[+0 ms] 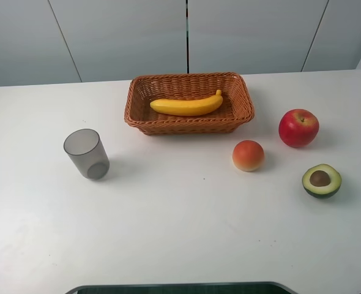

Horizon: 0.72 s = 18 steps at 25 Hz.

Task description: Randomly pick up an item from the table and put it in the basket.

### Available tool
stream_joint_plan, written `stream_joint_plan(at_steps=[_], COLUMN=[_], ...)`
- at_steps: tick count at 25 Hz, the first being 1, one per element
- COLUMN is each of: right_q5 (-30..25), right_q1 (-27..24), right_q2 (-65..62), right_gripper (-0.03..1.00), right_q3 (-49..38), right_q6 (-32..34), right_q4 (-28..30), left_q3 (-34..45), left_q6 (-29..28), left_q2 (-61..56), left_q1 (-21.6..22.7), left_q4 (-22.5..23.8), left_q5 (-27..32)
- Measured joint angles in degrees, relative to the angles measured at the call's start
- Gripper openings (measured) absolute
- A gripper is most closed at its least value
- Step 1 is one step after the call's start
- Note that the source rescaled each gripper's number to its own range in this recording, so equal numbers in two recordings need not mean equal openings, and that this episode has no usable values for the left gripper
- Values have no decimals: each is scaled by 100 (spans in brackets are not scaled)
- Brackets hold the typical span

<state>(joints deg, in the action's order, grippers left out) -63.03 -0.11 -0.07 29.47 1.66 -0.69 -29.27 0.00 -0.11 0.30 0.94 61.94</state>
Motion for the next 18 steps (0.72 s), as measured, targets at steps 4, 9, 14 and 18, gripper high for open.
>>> stream_joint_plan(at_steps=[4,9,14,18], right_q5=[0,0,0,12], right_q1=[0,0,0,0], right_q2=[0,0,0,0], right_gripper=[100,100,100,100], right_q3=[0,0,0,0], right_q6=[0,0,0,0], right_q4=[0,0,0,0], left_q3=[0,0,0,0], left_q6=[0,0,0,0], left_q2=[0,0,0,0], left_q1=[0,0,0,0], left_q4=[0,0,0,0], left_q5=[0,0,0,0])
